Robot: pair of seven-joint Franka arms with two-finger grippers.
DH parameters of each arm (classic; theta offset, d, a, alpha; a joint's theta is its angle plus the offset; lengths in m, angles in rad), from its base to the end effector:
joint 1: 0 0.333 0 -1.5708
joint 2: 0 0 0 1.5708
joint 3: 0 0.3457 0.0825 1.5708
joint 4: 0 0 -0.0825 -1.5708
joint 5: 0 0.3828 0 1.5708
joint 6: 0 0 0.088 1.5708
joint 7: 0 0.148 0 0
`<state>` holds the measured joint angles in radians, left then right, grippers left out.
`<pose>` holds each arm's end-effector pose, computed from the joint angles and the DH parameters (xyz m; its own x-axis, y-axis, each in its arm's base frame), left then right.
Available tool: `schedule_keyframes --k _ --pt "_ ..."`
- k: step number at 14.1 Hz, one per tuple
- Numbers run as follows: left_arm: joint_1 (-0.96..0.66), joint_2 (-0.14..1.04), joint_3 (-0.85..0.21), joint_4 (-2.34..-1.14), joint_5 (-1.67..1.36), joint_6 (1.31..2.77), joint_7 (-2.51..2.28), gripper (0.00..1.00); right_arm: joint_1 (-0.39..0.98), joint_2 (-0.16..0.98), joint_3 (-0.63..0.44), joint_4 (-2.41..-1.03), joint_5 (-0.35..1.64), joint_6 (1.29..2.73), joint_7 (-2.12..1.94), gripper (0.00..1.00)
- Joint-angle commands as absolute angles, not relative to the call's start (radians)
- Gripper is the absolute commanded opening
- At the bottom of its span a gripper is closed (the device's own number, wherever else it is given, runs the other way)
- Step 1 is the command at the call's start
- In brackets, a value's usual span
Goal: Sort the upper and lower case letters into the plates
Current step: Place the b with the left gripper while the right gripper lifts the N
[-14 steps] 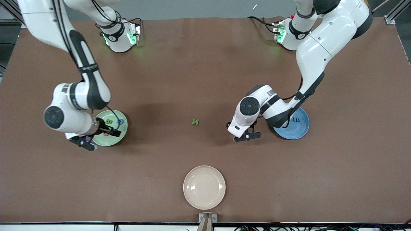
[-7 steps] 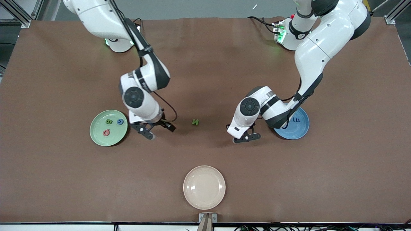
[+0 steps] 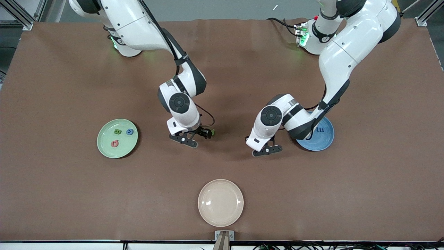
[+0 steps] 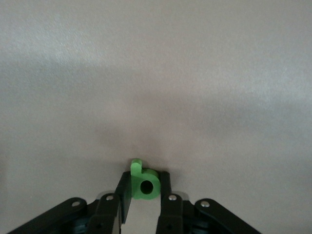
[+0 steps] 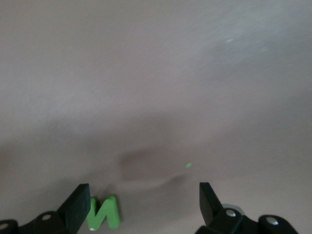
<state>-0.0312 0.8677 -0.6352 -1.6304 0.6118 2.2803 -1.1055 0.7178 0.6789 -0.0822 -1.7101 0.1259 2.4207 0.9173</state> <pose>0.5962 -0.3670 0.1587 0.9806 0.1950 -0.0187 0.1952 -0.9807 0.0092 0.5550 0.4205 0.1834 0.9374 -0.3482 -0.0068 -0.3481 -0.9362 -0.0482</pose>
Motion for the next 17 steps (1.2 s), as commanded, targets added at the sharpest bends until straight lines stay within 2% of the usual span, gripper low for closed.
schedule_keyframes --k 1,4,8,11,13,17 --pt "-0.022 0.838 -0.624 -1.621 0.612 2.278 -1.108 0.13 0.744 0.713 -0.094 -1.658 0.106 2.422 0.914 0.97" --pt "0.073 0.767 -0.670 -1.673 0.604 2.263 -1.100 0.13 0.771 0.726 -0.094 -1.652 0.106 2.424 0.919 0.97" --pt "0.387 0.677 -0.868 -1.848 0.604 2.178 -0.935 0.13 0.808 0.730 -0.095 -1.654 0.101 2.424 0.965 0.94" --pt "0.605 0.652 -0.991 -1.978 0.638 2.178 -0.836 0.13 0.816 0.739 -0.098 -1.654 0.088 2.424 0.966 0.85" --pt "0.688 0.650 -1.017 -2.040 0.701 2.190 -0.799 0.13 0.816 0.756 -0.098 -1.651 0.080 2.447 0.966 0.83" --pt "0.713 0.681 -1.012 -2.101 0.793 2.272 -0.801 0.14 0.811 0.791 -0.100 -1.614 0.080 2.468 0.971 0.78"
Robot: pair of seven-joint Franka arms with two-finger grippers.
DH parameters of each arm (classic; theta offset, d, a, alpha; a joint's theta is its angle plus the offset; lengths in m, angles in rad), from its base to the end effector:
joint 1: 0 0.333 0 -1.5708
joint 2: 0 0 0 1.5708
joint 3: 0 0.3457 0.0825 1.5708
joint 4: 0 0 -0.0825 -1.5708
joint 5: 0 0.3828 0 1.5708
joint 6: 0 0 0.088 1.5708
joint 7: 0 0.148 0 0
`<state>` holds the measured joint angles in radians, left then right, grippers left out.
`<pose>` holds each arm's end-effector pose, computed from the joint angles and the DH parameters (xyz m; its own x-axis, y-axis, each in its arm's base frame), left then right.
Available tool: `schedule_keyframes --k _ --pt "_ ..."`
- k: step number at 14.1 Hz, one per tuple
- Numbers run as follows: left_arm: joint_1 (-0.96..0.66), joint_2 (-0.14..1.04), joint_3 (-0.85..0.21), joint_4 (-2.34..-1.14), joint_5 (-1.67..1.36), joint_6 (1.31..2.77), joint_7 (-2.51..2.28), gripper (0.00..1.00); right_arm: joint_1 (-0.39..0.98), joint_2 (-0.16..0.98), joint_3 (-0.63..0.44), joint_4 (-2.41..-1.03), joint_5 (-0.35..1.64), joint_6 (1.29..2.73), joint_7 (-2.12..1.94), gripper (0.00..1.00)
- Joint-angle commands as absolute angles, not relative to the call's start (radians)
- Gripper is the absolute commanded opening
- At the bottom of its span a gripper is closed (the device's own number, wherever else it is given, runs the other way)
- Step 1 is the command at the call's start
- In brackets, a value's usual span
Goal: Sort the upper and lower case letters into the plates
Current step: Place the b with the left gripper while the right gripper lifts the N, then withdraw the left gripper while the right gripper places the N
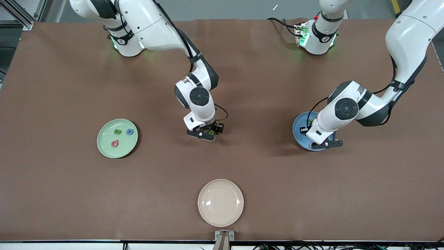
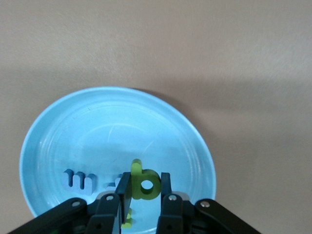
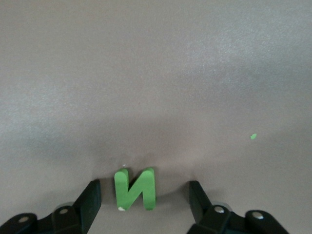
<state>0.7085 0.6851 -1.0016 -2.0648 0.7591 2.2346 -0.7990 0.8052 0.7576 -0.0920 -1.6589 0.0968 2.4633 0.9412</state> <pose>0.5647 -0.1274 0.2065 0.9963 0.0529 -0.0675 0.0511 -0.9983 -0.0282 0.5300 0.4701 0.1537 0.9618 -0.2722 0.0291 -0.2709 -0.9617 -0.0421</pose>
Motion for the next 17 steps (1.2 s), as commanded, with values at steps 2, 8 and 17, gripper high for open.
schedule_keyframes --k 2,8,17 --pt "0.704 0.699 -1.009 -2.106 0.798 2.276 -0.804 0.14 0.811 0.813 -0.100 -1.585 0.080 2.468 0.991 0.71" --pt "0.698 0.722 -0.993 -2.115 0.836 2.278 -0.810 0.15 0.815 0.811 -0.101 -1.588 0.078 2.451 1.003 0.52" --pt "0.696 0.726 -0.971 -2.109 0.870 2.278 -0.801 0.64 0.684 0.741 -0.112 -1.565 0.075 2.284 0.918 0.00"
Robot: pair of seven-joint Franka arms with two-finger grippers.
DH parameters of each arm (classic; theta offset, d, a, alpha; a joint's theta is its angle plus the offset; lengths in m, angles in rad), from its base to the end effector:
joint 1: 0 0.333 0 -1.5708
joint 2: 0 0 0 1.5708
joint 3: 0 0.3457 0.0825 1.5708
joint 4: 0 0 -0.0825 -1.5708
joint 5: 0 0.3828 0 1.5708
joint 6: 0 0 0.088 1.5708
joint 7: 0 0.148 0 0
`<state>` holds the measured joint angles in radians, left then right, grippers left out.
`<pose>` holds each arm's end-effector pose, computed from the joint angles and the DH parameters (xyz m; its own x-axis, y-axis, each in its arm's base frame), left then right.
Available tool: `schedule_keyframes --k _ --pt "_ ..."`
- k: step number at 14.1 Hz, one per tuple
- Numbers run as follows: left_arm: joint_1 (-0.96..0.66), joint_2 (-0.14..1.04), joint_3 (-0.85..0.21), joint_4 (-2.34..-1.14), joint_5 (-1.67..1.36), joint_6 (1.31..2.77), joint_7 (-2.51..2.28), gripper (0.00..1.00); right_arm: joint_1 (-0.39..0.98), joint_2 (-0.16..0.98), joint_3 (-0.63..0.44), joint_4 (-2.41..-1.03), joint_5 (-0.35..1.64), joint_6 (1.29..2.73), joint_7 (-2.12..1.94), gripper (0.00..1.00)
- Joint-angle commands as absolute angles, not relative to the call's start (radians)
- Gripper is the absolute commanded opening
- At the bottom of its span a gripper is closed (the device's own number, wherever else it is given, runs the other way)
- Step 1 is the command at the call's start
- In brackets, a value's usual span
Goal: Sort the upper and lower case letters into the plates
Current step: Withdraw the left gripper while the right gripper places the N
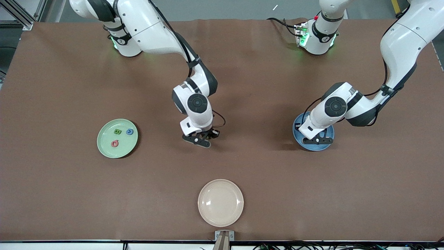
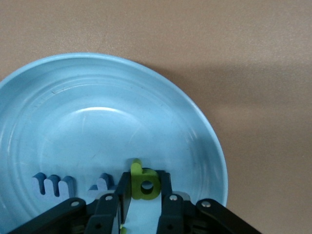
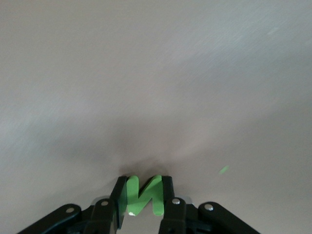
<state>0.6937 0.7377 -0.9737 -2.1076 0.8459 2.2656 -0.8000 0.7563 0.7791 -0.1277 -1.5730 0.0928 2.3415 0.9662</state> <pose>0.5460 -0.1316 0.1700 0.9960 -0.0208 -0.0868 -0.0239 -0.9991 -0.0355 0.5723 0.4350 0.1645 0.9336 -0.3578 0.0176 -0.3581 -0.9336 0.0156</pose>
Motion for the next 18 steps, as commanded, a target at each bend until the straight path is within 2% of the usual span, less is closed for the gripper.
schedule_keyframes --k 1,2,5,9,12,18 --pt "0.699 0.721 -0.973 -2.105 0.868 2.275 -0.804 0.92 0.646 0.717 -0.112 -1.565 0.078 2.239 0.860 0.00" --pt "0.701 0.715 -0.979 -2.097 0.861 2.261 -0.807 1.00 0.599 0.683 -0.110 -1.565 0.084 2.183 0.800 0.00" --pt "0.701 0.703 -1.044 -2.008 0.789 2.114 -0.807 1.00 0.462 0.605 -0.110 -1.594 0.087 2.089 0.574 0.00" --pt "0.689 0.706 -1.120 -1.837 0.675 1.904 -0.805 1.00 0.321 0.528 -0.110 -1.722 0.087 2.092 0.336 0.00" --pt "0.684 0.706 -1.141 -1.775 0.650 1.891 -0.807 1.00 0.261 0.526 -0.112 -1.790 0.080 2.135 0.269 0.00" --pt "0.687 0.709 -1.149 -1.744 0.641 1.885 -0.808 1.00 0.186 0.509 -0.112 -1.966 0.075 2.340 0.144 0.00"
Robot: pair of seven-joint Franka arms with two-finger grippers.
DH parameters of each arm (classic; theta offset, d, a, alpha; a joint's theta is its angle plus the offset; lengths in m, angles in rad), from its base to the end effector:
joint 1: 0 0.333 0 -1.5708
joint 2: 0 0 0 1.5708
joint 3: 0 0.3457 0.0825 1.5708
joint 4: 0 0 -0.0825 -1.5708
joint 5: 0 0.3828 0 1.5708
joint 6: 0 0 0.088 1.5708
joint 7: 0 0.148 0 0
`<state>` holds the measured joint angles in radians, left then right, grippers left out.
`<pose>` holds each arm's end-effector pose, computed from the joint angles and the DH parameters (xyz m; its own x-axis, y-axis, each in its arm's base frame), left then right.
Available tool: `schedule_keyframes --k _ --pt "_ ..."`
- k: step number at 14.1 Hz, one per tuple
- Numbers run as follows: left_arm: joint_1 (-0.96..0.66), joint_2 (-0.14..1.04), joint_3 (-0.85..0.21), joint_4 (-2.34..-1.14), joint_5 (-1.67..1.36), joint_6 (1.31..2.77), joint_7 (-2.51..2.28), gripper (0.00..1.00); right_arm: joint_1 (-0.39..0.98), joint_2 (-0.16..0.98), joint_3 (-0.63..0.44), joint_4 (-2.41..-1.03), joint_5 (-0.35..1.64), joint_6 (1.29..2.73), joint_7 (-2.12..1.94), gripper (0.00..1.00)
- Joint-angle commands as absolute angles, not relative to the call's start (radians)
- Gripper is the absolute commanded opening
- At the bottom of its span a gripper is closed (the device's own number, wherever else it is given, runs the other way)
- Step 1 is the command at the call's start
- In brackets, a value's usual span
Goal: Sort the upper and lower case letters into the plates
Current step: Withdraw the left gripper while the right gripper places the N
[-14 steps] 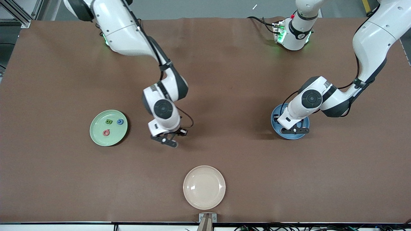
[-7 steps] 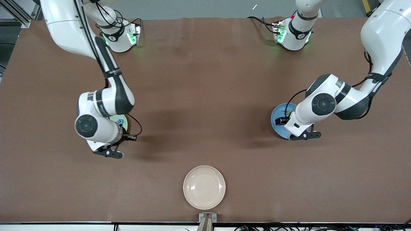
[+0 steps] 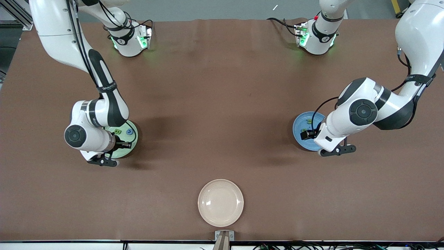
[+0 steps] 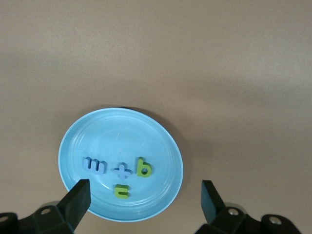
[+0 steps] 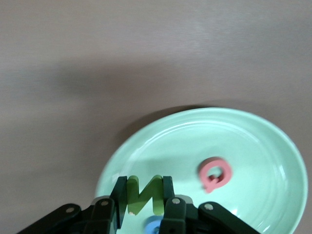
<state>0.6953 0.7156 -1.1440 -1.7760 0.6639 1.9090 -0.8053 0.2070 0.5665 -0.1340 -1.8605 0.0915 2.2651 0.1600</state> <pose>0.6190 -0.1412 0.3117 0.9847 0.1416 -0.1014 0.1388 -0.9897 -0.0346 0.6298 0.0540 0.1878 0.9791 -0.1367 -0.1506 -0.1328 -0.9905 0.0358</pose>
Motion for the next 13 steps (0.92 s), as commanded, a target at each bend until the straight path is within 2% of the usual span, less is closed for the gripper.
schedule_keyframes --k 1,5,6,7,10,13 --pt "0.692 0.710 -1.149 -1.740 0.640 1.885 -0.807 1.00 0.186 0.509 -0.112 -1.997 0.075 2.385 0.144 0.00" --pt "0.693 0.643 -1.134 -1.715 0.485 1.888 -0.726 0.99 0.186 0.500 -0.110 -2.036 0.077 2.418 0.143 0.04" --pt "0.677 0.597 -1.090 -1.709 0.409 1.891 -0.668 0.99 0.186 0.492 -0.112 -2.034 0.077 2.407 0.137 0.31" --pt "0.605 0.542 -1.007 -1.706 0.321 1.894 -0.616 0.99 0.184 0.482 -0.112 -2.026 0.077 2.379 0.115 0.98" --pt "0.308 0.436 -0.642 -1.671 0.116 1.896 -0.493 0.99 0.161 0.408 -0.112 -1.964 0.077 2.199 0.091 1.00" --pt "-0.019 0.396 -0.300 -1.649 -0.004 1.899 -0.462 0.99 0.155 0.374 -0.112 -1.823 0.077 1.972 0.089 1.00"
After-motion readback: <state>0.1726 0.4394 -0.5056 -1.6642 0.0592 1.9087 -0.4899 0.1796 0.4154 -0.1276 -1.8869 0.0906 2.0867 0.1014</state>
